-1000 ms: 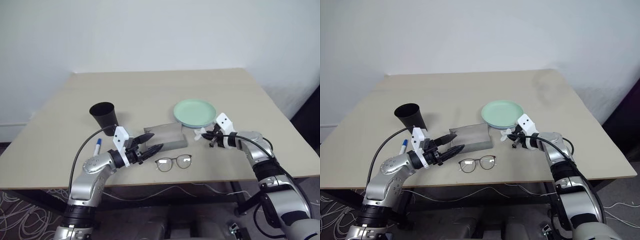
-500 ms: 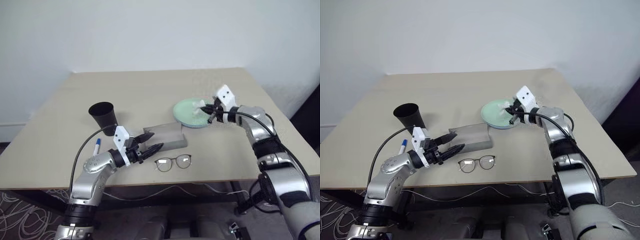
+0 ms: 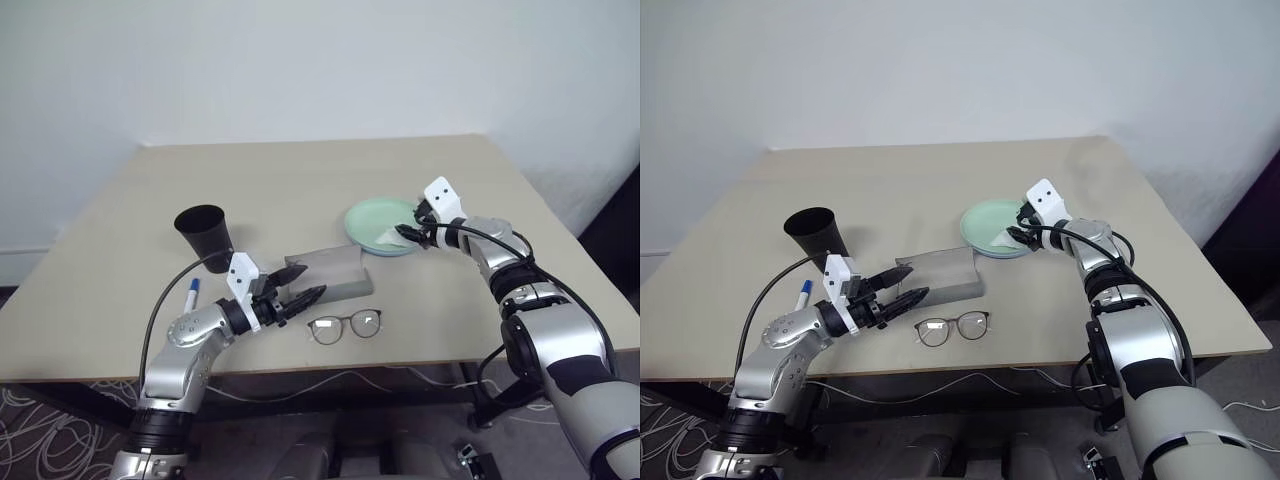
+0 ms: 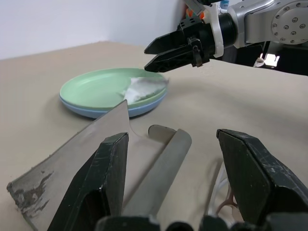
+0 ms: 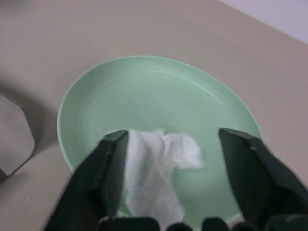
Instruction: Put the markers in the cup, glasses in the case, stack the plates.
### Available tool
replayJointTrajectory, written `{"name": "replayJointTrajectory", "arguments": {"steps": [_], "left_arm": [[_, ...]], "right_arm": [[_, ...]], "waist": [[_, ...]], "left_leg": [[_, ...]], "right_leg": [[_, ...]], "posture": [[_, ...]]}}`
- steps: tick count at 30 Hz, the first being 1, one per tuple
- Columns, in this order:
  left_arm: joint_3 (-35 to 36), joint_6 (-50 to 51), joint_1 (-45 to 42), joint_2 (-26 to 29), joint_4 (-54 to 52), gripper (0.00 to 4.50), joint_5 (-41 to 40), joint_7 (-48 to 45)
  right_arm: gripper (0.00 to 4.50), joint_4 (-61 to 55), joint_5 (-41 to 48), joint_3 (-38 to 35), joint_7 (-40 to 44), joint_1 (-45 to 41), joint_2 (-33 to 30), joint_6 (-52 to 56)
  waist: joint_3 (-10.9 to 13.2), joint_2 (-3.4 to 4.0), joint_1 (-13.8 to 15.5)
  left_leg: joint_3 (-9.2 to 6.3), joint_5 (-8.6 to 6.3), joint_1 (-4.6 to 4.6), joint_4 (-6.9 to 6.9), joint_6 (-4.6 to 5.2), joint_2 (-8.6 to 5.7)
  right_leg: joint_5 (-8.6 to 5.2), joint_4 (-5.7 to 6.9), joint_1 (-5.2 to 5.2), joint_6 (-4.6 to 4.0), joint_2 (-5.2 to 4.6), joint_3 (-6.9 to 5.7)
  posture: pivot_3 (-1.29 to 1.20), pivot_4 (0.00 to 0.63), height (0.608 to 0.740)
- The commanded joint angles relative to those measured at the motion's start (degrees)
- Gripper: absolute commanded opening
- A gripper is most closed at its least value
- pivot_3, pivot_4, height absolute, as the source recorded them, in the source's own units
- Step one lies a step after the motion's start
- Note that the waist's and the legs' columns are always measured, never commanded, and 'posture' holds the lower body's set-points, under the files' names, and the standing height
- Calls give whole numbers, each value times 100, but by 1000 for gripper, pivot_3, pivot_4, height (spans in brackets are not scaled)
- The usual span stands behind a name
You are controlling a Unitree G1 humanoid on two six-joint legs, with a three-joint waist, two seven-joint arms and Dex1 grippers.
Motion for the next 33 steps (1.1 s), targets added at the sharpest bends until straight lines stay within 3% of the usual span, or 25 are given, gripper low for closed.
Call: {"name": "replayJointTrajectory", "arguments": {"steps": [1,8,12,19,27,33], "left_arm": [[91,-93,-46,56,-220,3080,-17,21],[61,-58,-62,105,-216,3080,-8,3],[-11,-11,-163,240,-136,3080,27,-157],[-282,215,-699,659,202,3080,58,-913],[-1037,480,-1714,1149,1001,3080,285,-2333],[-1588,38,-2626,1047,1917,3080,839,-3022]], "right_arm": [[4423,-85,18,-141,-43,-167,13,-192],[4423,-523,274,-393,425,115,-155,-421],[4423,-1673,535,-428,1291,994,-458,-471],[4423,-3734,927,-484,1880,2682,-903,100],[4423,-4562,990,-519,1529,3504,-964,447],[4423,-5003,1091,-575,1271,3889,-913,575]], "waist": [[0,0,0],[0,0,8],[-1,-1,10],[1,-1,1],[4,-5,0],[3,-12,13]], "left_leg": [[0,0,0,0,0,0],[1,0,2,1,0,0],[0,0,1,2,0,0],[7,0,-3,6,1,0],[27,-1,-8,12,1,13],[37,-4,-47,20,6,13]], "right_leg": [[0,0,0,0,0,0],[0,-1,-2,0,-1,0],[-1,-7,5,2,-2,-2],[-4,-2,11,5,-8,2],[-4,7,8,3,-17,-4],[-3,2,-31,5,-21,-4]], "posture": [[0,0,736],[0,0,736],[0,0,736],[0,0,736],[0,0,736],[0,0,736]]}}
